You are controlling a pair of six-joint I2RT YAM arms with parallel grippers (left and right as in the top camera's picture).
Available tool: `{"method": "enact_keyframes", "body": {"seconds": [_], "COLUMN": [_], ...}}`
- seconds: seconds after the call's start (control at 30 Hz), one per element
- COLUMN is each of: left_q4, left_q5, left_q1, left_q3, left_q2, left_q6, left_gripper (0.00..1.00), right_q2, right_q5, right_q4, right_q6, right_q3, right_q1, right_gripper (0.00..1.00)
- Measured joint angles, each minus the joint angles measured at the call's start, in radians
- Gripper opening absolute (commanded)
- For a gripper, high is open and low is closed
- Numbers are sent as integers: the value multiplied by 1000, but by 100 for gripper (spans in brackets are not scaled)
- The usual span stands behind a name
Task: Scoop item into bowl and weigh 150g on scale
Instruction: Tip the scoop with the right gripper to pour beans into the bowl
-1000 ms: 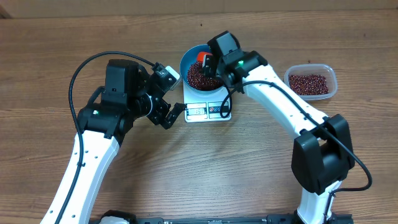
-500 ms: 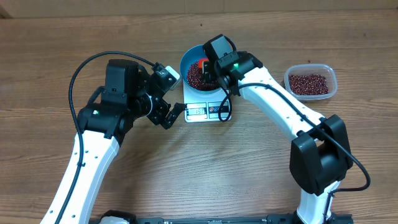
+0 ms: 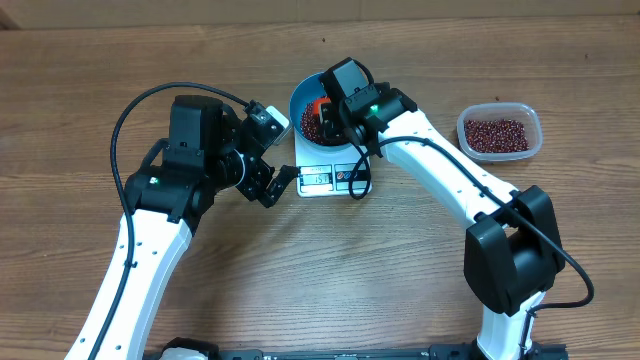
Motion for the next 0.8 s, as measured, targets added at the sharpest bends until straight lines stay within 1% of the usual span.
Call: {"method": "enact_keyframes", "body": {"seconds": [0.27, 0.53, 0.6, 0.8], "left_q4": [0, 0, 0, 0], "left_q5": [0, 0, 0, 0], "left_q1": [0, 0, 0, 0], "left_q3": [0, 0, 0, 0], "left_q2": [0, 0, 0, 0], "left_q6": [0, 0, 0, 0], "left_gripper": [100, 100, 100, 100], "right_q2": [0, 0, 0, 0], "right_q5": [3, 3, 2, -42], "right_q4": [33, 18, 17, 16], "right_q6": [-32, -42, -22, 103], "right_q3": [0, 0, 0, 2], "right_q1": [0, 1, 1, 1], "right_gripper": [4, 4, 4, 4]}}
